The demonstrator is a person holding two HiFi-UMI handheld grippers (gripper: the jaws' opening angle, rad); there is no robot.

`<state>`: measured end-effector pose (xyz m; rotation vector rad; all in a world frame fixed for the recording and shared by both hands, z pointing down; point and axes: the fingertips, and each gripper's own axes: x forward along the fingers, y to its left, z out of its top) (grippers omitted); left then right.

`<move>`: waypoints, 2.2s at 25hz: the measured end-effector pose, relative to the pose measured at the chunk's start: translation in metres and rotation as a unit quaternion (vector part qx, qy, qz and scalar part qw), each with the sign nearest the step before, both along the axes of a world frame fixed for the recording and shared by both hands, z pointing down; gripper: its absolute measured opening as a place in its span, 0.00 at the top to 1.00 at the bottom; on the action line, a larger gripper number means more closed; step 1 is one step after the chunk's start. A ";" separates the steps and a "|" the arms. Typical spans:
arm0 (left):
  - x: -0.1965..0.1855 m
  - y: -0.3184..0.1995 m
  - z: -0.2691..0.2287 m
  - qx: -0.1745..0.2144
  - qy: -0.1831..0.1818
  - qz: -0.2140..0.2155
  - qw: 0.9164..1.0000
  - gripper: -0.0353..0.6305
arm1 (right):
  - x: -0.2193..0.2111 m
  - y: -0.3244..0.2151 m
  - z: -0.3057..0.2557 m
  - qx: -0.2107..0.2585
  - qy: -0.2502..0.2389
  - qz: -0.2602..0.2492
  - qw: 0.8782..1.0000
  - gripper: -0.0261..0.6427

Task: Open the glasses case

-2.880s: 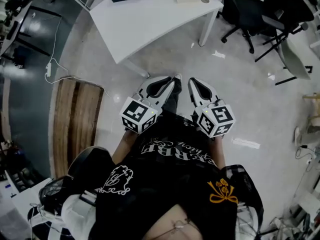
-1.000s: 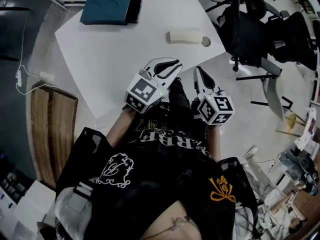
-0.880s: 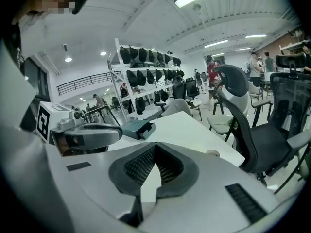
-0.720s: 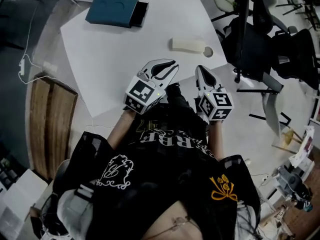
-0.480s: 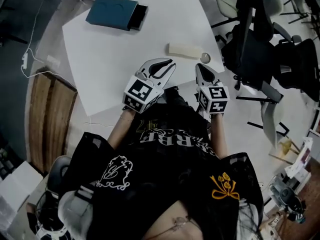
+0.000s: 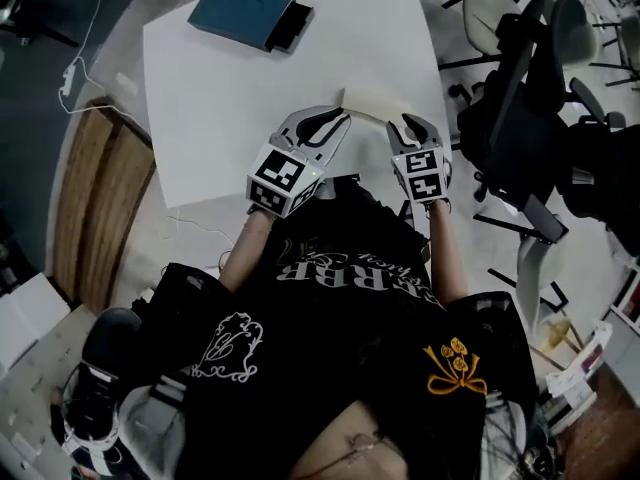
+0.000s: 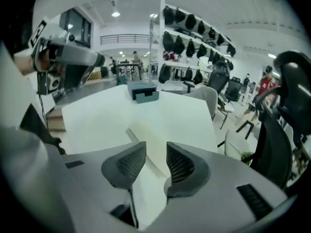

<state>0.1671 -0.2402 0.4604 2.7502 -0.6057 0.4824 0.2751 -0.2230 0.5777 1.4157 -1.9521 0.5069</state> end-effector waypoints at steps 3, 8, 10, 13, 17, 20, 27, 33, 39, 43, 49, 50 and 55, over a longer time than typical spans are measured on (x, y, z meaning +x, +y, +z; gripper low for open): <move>-0.001 0.000 0.001 0.000 -0.005 -0.024 1.000 0.87 | 0.000 -0.002 0.024 -0.014 0.084 -0.083 0.993 0.74; -0.011 -0.001 0.004 -0.001 -0.016 -0.060 0.998 0.87 | 0.001 -0.003 0.049 -0.041 0.176 -0.169 0.969 0.68; -0.014 0.000 0.006 -0.001 -0.017 -0.074 0.997 0.87 | 0.003 -0.004 0.055 -0.038 0.200 -0.186 0.961 0.67; -0.017 0.002 0.008 -0.005 -0.014 -0.093 0.996 0.87 | 0.005 -0.007 0.055 -0.018 0.211 -0.197 0.957 0.71; -0.014 0.006 0.007 -0.006 -0.007 -0.104 0.994 0.87 | 0.006 -0.004 0.051 -0.015 0.173 -0.196 0.965 0.73; -0.013 0.008 0.004 0.000 -0.006 -0.108 0.994 0.87 | 0.006 -0.008 0.036 0.002 0.143 -0.184 0.972 0.83; -0.007 0.014 0.000 0.010 -0.004 -0.116 0.993 0.87 | 0.018 -0.033 0.015 0.032 0.137 -0.165 0.976 0.88; -0.007 0.023 0.004 0.008 -0.008 -0.115 0.993 0.87 | 0.030 -0.064 0.014 0.051 0.112 -0.097 0.988 0.87; -0.010 0.030 0.008 0.002 -0.015 -0.113 0.994 0.87 | 0.042 -0.081 0.016 0.045 0.068 -0.036 0.996 0.85; -0.012 0.036 0.009 -0.005 -0.018 -0.109 0.994 0.87 | 0.041 -0.075 0.011 0.038 0.043 -0.020 0.998 0.84; -0.019 0.037 0.012 -0.012 -0.023 -0.101 0.995 0.87 | 0.041 -0.060 -0.003 0.054 -0.046 0.039 0.997 0.84; -0.021 0.038 0.012 -0.013 -0.023 -0.101 0.995 0.87 | 0.039 -0.056 -0.005 0.056 -0.057 0.046 0.996 0.84; -0.032 0.042 0.012 -0.016 -0.017 -0.093 0.995 0.87 | 0.024 -0.029 -0.024 0.069 -0.092 0.061 0.991 0.84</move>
